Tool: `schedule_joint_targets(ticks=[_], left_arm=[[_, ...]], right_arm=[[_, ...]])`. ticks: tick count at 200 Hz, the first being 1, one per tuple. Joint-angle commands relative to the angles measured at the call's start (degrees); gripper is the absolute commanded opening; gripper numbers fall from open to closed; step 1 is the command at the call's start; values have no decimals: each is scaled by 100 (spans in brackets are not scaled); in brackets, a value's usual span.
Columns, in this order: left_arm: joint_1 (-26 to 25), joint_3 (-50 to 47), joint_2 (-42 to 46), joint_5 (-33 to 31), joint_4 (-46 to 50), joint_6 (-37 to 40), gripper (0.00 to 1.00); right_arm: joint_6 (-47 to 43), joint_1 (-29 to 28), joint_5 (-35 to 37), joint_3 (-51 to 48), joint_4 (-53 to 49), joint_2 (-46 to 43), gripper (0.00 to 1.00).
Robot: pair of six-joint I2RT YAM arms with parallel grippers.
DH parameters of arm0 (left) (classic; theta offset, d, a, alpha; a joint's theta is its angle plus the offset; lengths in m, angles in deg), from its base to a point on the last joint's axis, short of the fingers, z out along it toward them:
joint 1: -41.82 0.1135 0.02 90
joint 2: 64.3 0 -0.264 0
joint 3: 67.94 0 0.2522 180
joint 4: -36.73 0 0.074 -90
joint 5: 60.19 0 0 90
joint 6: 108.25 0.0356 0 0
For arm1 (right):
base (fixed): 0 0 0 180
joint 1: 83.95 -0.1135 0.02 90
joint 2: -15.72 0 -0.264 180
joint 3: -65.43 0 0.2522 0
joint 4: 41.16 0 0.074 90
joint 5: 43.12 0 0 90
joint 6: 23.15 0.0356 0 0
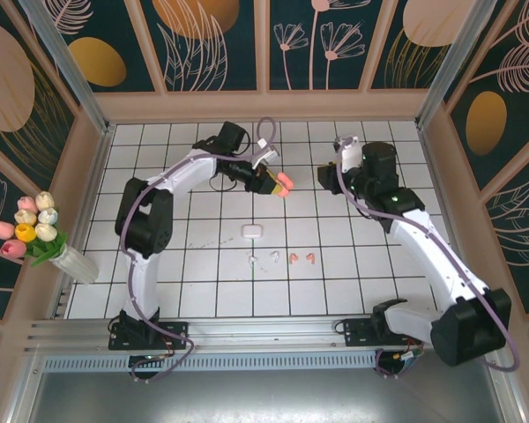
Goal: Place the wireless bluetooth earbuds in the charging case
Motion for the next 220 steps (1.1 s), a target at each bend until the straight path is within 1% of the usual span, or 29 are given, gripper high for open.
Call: schedule_joint_targets(ticks=[1, 10, 25, 52, 68, 103, 113, 122, 131, 147, 161, 185, 220], left_arm=[[31, -942, 904, -492, -2453, -1069, 0], [31, -1352, 1159, -708, -3178, -1397, 0], [29, -1824, 1448, -1020, -3992, -1822, 0], [30, -2369, 1738, -1575, -4841, -2324, 0], [21, -2806, 1930, -1991, -5421, -2526, 0], [11, -4150, 2500, -2735, -7343, -2595, 0], [11, -4493, 2549, -2671, -7940, -2456, 0], [3, -4733, 2596, -2780, -8315, -2449, 0], [-7, -4891, 2631, -3070, -8522, -2552, 0], [-11, -5018, 2667, -3452, -8598, -2733, 0], [-28, -5198, 2685, -3725, -8975, -2956, 0], [-37, -5496, 2642, -3962, -9693, -3258, 0], [-68, -5526, 2505, -4217, -9914, -3307, 0]], right_arm=[[1251, 3, 330, -248, -400, -3, 38], [1662, -7, 392, -333, -568, 9, 37], [2184, -47, 279, -528, -720, 10, 37], [3246, -366, 773, -1012, -893, -29, 36], [3523, -647, 897, -1305, -899, -38, 37], [3906, -1216, 1180, -1869, -950, -38, 37], [4026, -1387, 1302, -2015, -974, -43, 37], [4111, -1496, 1337, -2138, -968, -62, 37], [4223, -1621, 1346, -2217, -942, -70, 37], [4484, -1872, 1369, -2282, -892, -63, 37], [4822, -2129, 1391, -2292, -858, -37, 37], [5632, -2571, 1626, -2221, -773, 162, 37], [6801, -3168, 2115, -1908, -893, 680, 37]])
